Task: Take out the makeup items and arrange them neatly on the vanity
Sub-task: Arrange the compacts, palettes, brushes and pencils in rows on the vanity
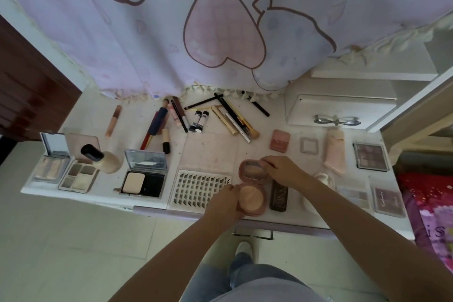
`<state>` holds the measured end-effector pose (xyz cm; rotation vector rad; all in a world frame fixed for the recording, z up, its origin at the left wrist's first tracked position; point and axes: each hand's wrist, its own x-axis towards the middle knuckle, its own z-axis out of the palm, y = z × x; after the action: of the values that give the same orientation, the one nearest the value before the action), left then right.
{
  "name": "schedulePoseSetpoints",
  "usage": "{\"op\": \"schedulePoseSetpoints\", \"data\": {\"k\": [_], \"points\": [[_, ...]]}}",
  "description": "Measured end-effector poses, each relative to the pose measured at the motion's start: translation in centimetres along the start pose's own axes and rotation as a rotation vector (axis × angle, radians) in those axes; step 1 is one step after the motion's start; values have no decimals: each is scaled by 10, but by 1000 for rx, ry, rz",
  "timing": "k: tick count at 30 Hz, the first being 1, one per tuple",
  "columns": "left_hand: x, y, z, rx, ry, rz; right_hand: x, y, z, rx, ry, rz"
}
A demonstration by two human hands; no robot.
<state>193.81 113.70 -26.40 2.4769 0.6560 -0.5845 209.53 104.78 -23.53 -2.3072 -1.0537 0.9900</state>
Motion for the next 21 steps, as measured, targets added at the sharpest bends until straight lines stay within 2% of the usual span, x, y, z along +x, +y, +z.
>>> {"op": "schedulePoseSetpoints", "data": {"k": [6, 9, 11, 13, 15, 17, 21], "points": [[-2, 2, 4, -9, 37, 4, 1, 8, 4, -30, 66, -83], [-3, 3, 4, -21, 45, 9, -1, 19, 0, 74, 310, -72], [-5, 3, 3, -38, 45, 17, 1, 30, -3, -67, 445, 71], [-9, 3, 3, -50, 61, 28, 3, 37, -4, -192, 348, 297], [-14, 1, 2, -43, 100, 34, 5, 35, -4, -175, 210, 416], [-18, -1, 0, -29, 145, 35, 10, 31, -6, -101, 151, 449], [-25, -6, -5, -47, 199, 9, 16, 26, -15, 19, 145, 471]]}}
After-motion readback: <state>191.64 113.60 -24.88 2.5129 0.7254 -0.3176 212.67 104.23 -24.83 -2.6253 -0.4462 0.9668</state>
